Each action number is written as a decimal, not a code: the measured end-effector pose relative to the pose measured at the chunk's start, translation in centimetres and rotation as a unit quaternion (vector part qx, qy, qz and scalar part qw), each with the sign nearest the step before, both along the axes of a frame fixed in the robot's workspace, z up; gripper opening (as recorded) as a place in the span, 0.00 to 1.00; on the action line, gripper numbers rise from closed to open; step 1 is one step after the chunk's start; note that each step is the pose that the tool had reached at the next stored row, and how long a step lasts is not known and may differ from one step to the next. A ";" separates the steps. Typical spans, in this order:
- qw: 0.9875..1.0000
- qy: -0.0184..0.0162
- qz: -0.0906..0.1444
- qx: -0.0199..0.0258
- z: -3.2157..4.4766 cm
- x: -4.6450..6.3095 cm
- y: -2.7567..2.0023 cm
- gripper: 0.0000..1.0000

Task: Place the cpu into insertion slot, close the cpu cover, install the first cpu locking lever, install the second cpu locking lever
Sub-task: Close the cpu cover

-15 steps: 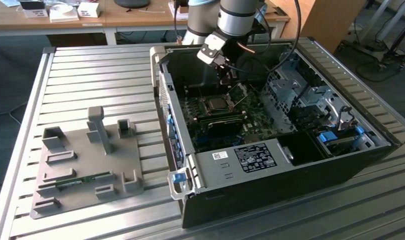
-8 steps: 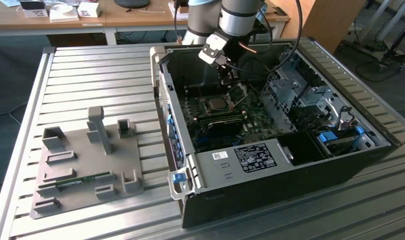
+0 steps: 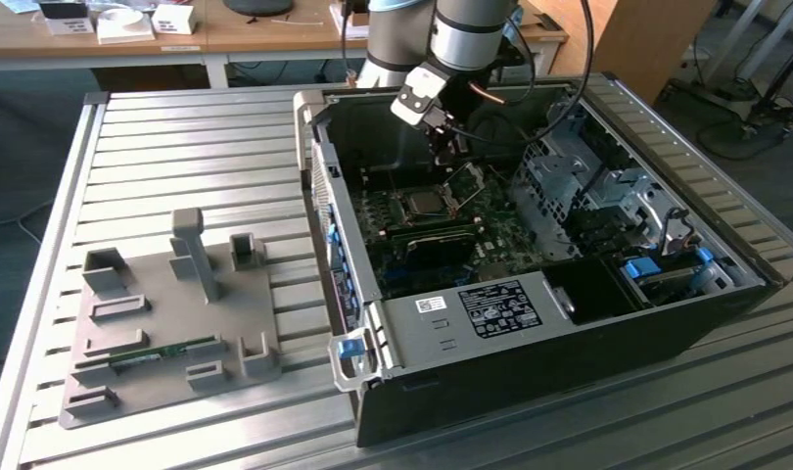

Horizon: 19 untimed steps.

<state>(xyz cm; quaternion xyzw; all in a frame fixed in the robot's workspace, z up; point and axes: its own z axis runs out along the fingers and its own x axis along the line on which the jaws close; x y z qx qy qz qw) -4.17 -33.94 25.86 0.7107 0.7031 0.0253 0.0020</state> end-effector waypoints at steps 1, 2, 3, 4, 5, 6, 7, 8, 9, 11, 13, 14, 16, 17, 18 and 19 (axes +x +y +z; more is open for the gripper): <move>1.000 0.000 0.000 0.000 0.00 0.1 0.00 0.11; 1.000 0.000 0.000 0.000 0.00 0.1 0.00 0.11; 1.000 0.000 0.000 0.000 0.00 0.2 0.00 0.11; 1.000 0.000 0.000 0.000 0.00 0.3 0.00 0.11; 1.000 0.000 0.000 0.000 0.00 0.4 0.00 0.11; 1.000 0.000 0.000 0.000 0.00 0.4 0.00 0.11; 1.000 0.000 0.000 0.000 0.00 0.5 0.00 0.11; 1.000 0.000 0.000 0.000 0.00 0.5 0.00 0.11; 1.000 0.000 0.000 0.000 0.00 0.5 0.00 0.11; 1.000 0.000 0.000 0.000 0.00 0.5 0.00 0.11; 1.000 0.000 0.000 0.000 0.00 0.5 0.00 0.11; 1.000 0.000 0.000 0.000 0.00 0.5 0.00 0.11; 1.000 0.000 0.000 0.000 0.00 0.6 0.00 0.11; 1.000 0.000 0.000 0.000 0.00 0.6 0.00 0.11; 1.000 0.000 0.000 0.000 0.00 0.6 0.00 0.11; 1.000 0.000 0.000 0.000 0.00 0.6 0.00 0.11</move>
